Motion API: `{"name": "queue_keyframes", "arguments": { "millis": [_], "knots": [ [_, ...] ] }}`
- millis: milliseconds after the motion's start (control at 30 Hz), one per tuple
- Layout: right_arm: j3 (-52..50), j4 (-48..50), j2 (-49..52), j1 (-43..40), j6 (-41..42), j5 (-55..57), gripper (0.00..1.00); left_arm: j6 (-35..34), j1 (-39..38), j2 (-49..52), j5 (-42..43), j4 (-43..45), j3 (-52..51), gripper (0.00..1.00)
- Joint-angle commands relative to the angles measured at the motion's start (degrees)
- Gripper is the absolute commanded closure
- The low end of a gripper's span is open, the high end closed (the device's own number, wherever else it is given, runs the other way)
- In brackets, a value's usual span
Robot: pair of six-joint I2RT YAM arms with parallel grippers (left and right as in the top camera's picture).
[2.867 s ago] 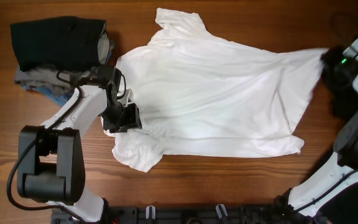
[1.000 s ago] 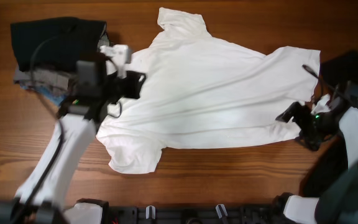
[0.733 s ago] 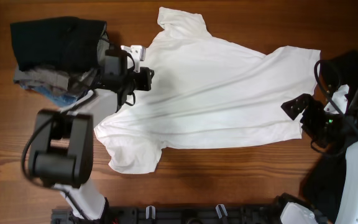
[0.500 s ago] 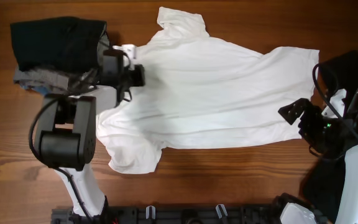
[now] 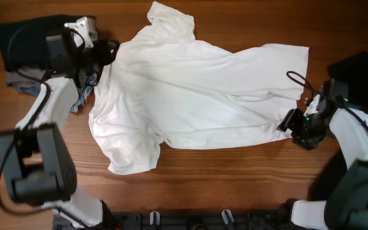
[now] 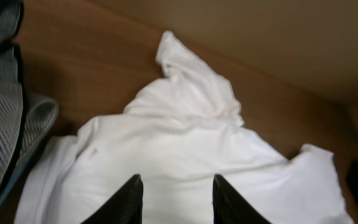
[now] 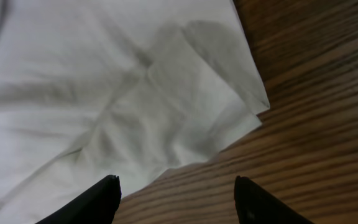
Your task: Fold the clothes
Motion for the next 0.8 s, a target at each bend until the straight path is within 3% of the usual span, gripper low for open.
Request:
{"name": "queue_keyframes", "arguments": {
  "millis": [0, 67, 100, 133, 167, 200, 233, 267, 367, 467, 567, 667, 767],
  "knots": [
    [-0.42, 3.65, 6.14, 0.31, -0.46, -0.37, 0.37, 4.98, -2.93, -10.36, 2.01, -10.29, 0.94, 0.62],
    [-0.39, 6.88, 9.57, 0.31, -1.05, -0.9, 0.43, 9.18, -6.01, -15.78, 1.51, -19.78, 0.94, 0.6],
    [-0.39, 7.15, 10.23, 0.31, -1.07, -0.94, 0.7, 10.75, -7.54, -17.94, -0.48, -24.3, 0.94, 0.6],
    [-0.07, 6.36, 9.92, 0.28, -1.2, -0.55, 0.8, 11.08, -9.35, -20.0, -4.61, -29.94, 0.94, 0.62],
    [0.74, 4.72, 9.29, 0.11, -1.2, -0.42, 0.81, 11.08, -10.62, -21.05, -7.61, -34.64, 0.94, 0.65],
    [2.01, 2.51, 8.5, 0.04, -0.94, 0.09, 0.66, 11.06, -11.65, -21.49, -10.14, -39.52, 0.94, 0.68],
    [3.37, -0.76, 7.72, 0.02, 1.01, 1.75, 0.35, 11.04, -12.37, -21.49, -11.58, -43.87, 0.94, 0.7],
    [4.52, -5.38, 7.13, 0.02, 2.58, 3.43, 0.23, 11.02, -12.68, -21.09, -12.7, -48.65, 0.92, 0.72],
    [7.1, -13.25, 5.86, 0.0, 2.86, 9.05, 0.2, 10.62, -12.7, -20.55, -15.56, -58.29, -0.11, 0.73],
    [10.01, -12.59, 3.98, -0.09, -0.02, 6.64, 0.21, 9.77, -12.63, -20.55, -16.11, -58.9, -4.74, 0.75],
    [12.41, -9.84, 1.6, -0.07, -4.04, -1.73, 0.34, 4.13, -12.66, -20.5, -15.82, -54.97, -12.37, 0.76],
    [12.31, -3.52, 3.67, 1.62, -3.58, -2.89, 0.46, 0.44, -12.66, -20.5, -15.8, -47.89, -19.28, 0.66],
    [11.19, 0.22, 8.57, 5.53, -0.98, -3.1, 0.35, 0.09, -12.66, -20.5, -15.61, -46.27, -20.87, 0.6]
  ]
}}
